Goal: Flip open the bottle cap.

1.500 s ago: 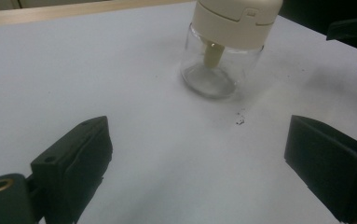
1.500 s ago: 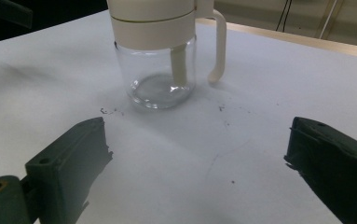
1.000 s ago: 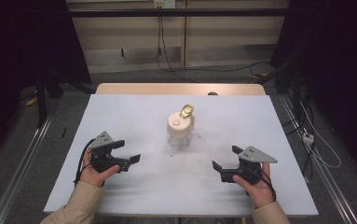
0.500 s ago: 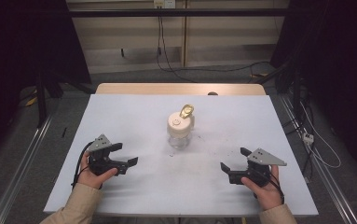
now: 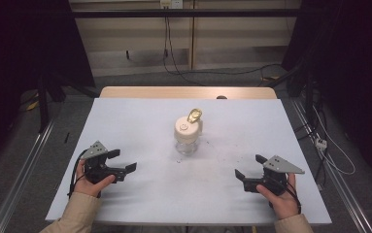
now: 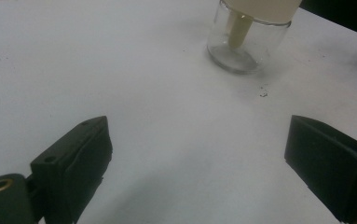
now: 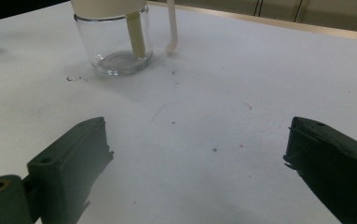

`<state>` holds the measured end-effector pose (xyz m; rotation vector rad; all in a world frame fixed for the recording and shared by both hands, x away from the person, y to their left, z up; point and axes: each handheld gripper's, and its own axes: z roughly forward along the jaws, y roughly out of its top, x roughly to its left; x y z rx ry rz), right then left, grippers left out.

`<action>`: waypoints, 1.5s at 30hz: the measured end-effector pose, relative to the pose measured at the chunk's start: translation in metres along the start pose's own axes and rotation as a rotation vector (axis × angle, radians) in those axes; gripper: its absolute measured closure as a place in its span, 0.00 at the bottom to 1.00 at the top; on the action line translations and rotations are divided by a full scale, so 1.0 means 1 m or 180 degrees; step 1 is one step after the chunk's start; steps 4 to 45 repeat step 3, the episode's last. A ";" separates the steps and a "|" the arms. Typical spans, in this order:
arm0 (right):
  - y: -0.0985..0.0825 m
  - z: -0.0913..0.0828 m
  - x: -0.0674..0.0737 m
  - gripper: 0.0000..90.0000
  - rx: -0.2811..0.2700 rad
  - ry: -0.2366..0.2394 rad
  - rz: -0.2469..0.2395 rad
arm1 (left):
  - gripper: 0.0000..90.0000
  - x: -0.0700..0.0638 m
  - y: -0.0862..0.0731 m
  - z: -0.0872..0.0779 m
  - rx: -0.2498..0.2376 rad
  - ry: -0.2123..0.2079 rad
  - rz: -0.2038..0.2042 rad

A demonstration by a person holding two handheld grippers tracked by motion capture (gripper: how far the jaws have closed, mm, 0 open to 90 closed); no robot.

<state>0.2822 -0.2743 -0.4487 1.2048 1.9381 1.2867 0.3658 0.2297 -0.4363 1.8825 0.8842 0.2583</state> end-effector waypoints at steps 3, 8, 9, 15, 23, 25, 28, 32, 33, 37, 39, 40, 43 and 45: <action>0.000 0.001 0.000 0.06 -0.0001 0.0004 -0.0024 | 0.08 0.000 0.000 0.000 0.0003 -0.0006 -0.0012; 0.000 0.001 0.000 0.06 -0.0001 0.0004 -0.0024 | 0.08 0.000 0.000 0.000 0.0003 -0.0006 -0.0012; 0.000 0.001 0.000 0.06 -0.0001 0.0004 -0.0024 | 0.08 0.000 0.000 0.000 0.0003 -0.0006 -0.0012; 0.000 0.001 0.000 0.06 -0.0001 0.0004 -0.0024 | 0.08 0.000 0.000 0.000 0.0003 -0.0006 -0.0012; 0.000 0.001 0.000 0.06 -0.0001 0.0004 -0.0024 | 0.08 0.000 0.000 0.000 0.0003 -0.0006 -0.0012; 0.000 0.001 0.000 0.06 -0.0001 0.0004 -0.0024 | 0.08 0.000 0.000 0.000 0.0003 -0.0006 -0.0012; 0.000 0.001 0.000 0.06 -0.0001 0.0004 -0.0024 | 0.08 0.000 0.000 0.000 0.0003 -0.0006 -0.0012; 0.000 0.001 0.000 0.06 -0.0001 0.0004 -0.0024 | 0.08 0.000 0.000 0.000 0.0003 -0.0006 -0.0012; 0.000 0.001 0.000 0.06 -0.0001 0.0004 -0.0024 | 0.08 0.000 0.000 0.000 0.0003 -0.0006 -0.0012; 0.000 0.001 0.000 0.06 -0.0001 0.0004 -0.0024 | 0.08 0.000 0.000 0.000 0.0003 -0.0006 -0.0012; 0.000 0.001 0.000 0.06 -0.0001 0.0004 -0.0024 | 0.08 0.000 0.000 0.000 0.0003 -0.0006 -0.0012; 0.000 0.001 0.000 0.06 -0.0001 0.0004 -0.0024 | 0.08 0.000 0.000 0.000 0.0003 -0.0006 -0.0012; 0.000 0.001 0.000 0.06 -0.0001 0.0004 -0.0024 | 0.08 0.000 0.000 0.000 0.0003 -0.0006 -0.0012; 0.000 0.001 0.000 0.06 -0.0001 0.0004 -0.0024 | 0.08 0.000 0.000 0.000 0.0003 -0.0006 -0.0012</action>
